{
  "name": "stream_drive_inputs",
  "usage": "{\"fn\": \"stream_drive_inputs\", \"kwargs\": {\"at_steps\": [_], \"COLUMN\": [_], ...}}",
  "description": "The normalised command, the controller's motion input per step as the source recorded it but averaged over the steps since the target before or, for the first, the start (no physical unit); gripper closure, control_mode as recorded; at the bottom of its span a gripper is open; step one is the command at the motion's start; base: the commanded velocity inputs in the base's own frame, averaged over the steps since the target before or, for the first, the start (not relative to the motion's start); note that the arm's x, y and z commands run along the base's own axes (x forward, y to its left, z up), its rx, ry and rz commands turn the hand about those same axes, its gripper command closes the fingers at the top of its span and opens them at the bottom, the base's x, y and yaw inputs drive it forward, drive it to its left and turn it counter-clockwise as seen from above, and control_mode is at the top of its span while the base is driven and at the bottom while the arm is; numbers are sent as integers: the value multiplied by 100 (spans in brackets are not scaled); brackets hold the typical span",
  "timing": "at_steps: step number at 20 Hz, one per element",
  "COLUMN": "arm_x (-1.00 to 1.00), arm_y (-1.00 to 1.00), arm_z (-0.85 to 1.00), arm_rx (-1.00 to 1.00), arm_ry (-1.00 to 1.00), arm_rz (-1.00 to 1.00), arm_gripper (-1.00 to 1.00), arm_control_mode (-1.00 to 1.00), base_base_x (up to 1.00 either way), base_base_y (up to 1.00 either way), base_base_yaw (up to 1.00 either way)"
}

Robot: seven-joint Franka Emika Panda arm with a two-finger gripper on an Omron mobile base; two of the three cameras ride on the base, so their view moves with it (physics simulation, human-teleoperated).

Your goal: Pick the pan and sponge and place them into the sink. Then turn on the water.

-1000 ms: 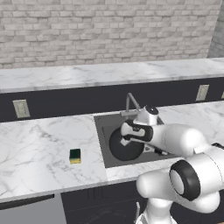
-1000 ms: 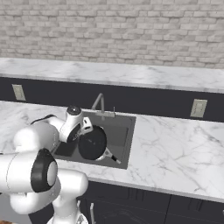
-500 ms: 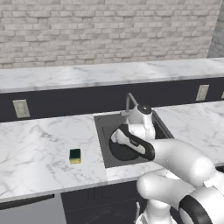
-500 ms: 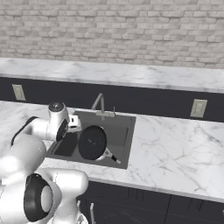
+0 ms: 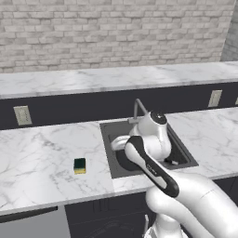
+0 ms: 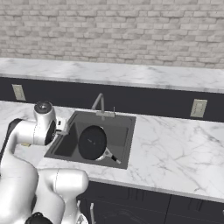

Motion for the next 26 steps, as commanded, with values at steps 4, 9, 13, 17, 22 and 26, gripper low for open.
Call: {"fn": "stream_drive_inputs", "kwargs": {"at_steps": [4,9,13,17,22,26], "arm_x": [-59,-48,-38,-14,2,12], "arm_y": [44,41,37,27,15,3], "arm_z": [24,39,44,30,9,1], "arm_rx": [12,6,2,0,0,1], "arm_ry": [0,0,0,0,1,7], "arm_rz": [-8,-11,-11,-9,-1,4], "arm_gripper": [-100,-100,-100,-100,-100,-100], "arm_control_mode": [-100,-100,-100,-100,-100,-100], "base_base_x": [0,0,0,0,0,0], "base_base_y": [0,0,0,0,0,0], "base_base_yaw": [0,0,0,0,0,0]}}
